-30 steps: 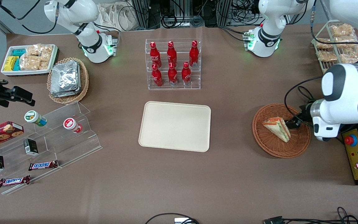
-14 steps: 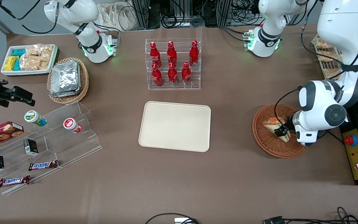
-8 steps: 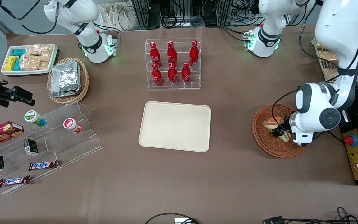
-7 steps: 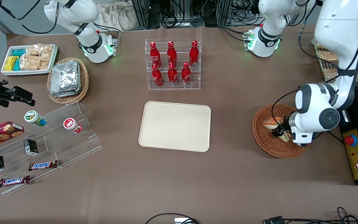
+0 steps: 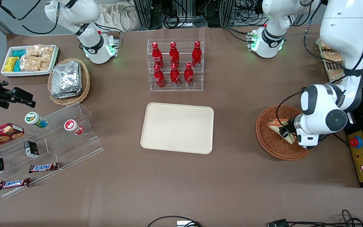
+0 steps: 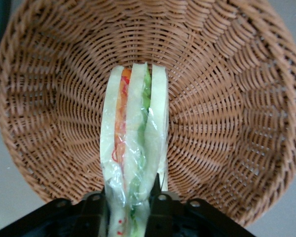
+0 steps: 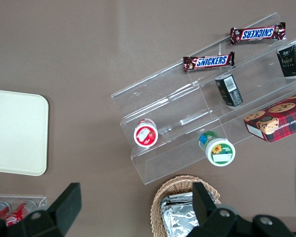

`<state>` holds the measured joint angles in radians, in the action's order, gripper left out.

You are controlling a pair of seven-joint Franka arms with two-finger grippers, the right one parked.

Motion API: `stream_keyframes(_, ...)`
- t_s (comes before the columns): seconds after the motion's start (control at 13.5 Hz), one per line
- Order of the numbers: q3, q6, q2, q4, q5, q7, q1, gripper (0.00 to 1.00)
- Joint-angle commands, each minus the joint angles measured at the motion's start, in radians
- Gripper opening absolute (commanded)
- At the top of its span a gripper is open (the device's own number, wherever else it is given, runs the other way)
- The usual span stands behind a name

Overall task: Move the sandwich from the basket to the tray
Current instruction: 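Close the left gripper on the sandwich and lift it, then carry the held sandwich from the basket over the cream tray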

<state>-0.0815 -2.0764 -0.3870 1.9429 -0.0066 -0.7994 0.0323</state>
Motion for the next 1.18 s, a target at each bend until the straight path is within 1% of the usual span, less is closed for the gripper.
stream_keyframes(0.0, -0.015, 0.158, 0.06, -0.097, 0.01, -0.008, -0.002, 0.0)
stream_keyframes(0.15, -0.061, 0.243, 0.091, -0.168, 0.011, -0.004, -0.002, 0.0)
stream_keyframes(0.3, -0.11, 0.257, 0.118, -0.2, 0.013, 0.02, -0.002, 0.0)
stream_keyframes(0.52, -0.161, 0.277, 0.119, -0.237, 0.011, 0.118, -0.002, 0.0)
stream_keyframes(0.74, -0.25, 0.271, 0.109, -0.263, 0.02, 0.196, -0.002, 0.0)
stream_keyframes(0.89, -0.303, 0.266, 0.08, -0.297, 0.028, 0.229, -0.003, 0.0)
stream_keyframes(0.96, -0.326, 0.265, 0.068, -0.318, 0.039, 0.227, -0.018, 0.0)
stream_keyframes(1.11, -0.33, 0.262, 0.034, -0.346, 0.121, 0.197, -0.104, 0.0)
